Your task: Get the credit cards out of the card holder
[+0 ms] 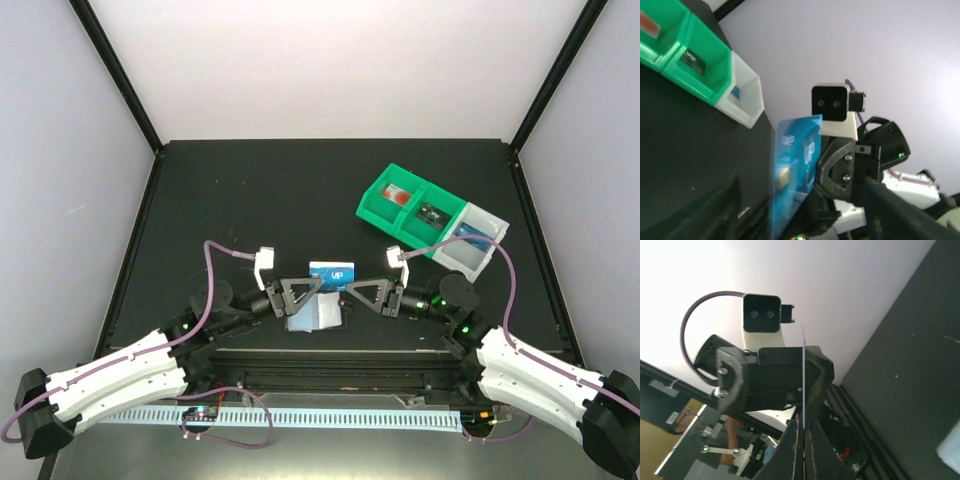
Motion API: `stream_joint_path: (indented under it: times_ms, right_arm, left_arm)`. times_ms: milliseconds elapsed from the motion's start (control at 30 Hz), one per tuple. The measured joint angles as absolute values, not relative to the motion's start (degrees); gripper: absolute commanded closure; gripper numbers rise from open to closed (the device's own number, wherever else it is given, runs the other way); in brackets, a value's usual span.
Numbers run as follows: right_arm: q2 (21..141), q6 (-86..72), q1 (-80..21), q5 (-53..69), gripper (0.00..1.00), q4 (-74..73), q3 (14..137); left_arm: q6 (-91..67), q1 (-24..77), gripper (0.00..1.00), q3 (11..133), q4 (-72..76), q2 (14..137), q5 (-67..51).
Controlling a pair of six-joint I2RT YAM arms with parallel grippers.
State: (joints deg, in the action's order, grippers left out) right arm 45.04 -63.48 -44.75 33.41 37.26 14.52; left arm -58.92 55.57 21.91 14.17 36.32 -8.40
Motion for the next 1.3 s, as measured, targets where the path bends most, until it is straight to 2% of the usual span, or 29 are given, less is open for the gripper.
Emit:
stream_joint_path:
  times_ms: [67,133,433,667,933,1300]
  right_arm:
    - [44.69,-61.84,-44.75,32.62,0.99,33.47,15.55]
    - [44.47,-59.55,-44.73,31.07,0.99,28.99,17.54]
    - [46.85,-50.06,-39.59,26.94,0.99,13.50,26.57]
    - [51.24,-44.80,-25.12,28.29,0.99,3.46,29.67]
    - [52.58,-38.54,-10.50,28.45,0.99,-8.54,34.50]
    - [51.16,-32.84,7.09,22.85,0.99,-21.06,35.79]
  left_arm:
    - [-58.76,55.57,0.07,21.89,13.10,35.70,-7.64]
    - [-58.28,55.57,0.01,21.89,11.44,34.65,-6.76]
    - [-54.00,55.57,0.01,22.04,-2.61,30.76,-0.25]
    - [-48.84,55.57,0.01,23.03,-11.11,33.45,2.98]
    - [-45.15,55.42,0.01,24.01,-14.83,39.57,3.16]
    - [-43.53,52.64,0.01,24.08,-16.23,40.29,2.50]
